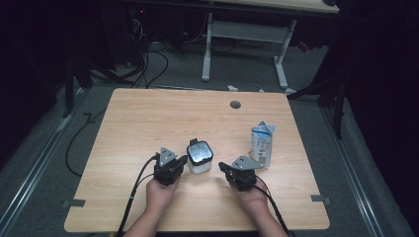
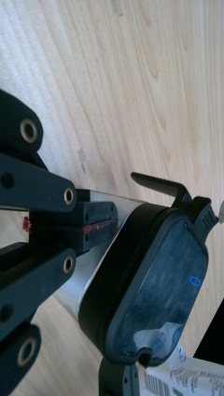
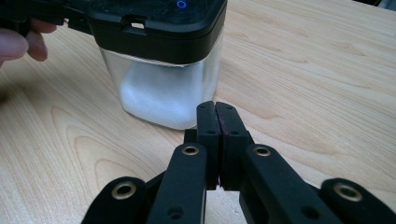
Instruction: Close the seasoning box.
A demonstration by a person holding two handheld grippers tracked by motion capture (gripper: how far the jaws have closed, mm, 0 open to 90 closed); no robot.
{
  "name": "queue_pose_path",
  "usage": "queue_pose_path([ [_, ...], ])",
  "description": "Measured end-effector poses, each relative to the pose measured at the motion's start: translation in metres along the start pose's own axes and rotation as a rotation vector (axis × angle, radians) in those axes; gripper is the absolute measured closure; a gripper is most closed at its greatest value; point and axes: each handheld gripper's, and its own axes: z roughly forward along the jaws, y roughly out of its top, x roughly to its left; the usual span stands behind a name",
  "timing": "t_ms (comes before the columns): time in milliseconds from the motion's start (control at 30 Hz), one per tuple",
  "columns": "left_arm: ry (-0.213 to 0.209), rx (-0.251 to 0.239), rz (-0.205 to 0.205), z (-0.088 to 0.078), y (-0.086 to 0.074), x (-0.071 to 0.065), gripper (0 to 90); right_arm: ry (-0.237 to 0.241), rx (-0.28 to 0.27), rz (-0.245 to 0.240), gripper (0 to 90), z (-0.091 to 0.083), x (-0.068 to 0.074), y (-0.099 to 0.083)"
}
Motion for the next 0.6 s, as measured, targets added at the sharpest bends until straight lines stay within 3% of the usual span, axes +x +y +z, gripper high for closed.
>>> queue_pose_path([
  [600, -0.008, -0.002, -0.003, 0.021, 0.011, 0.007, 89.9, -0.001, 0.007, 0.003, 89.1, 0.001, -0.002, -0.001],
])
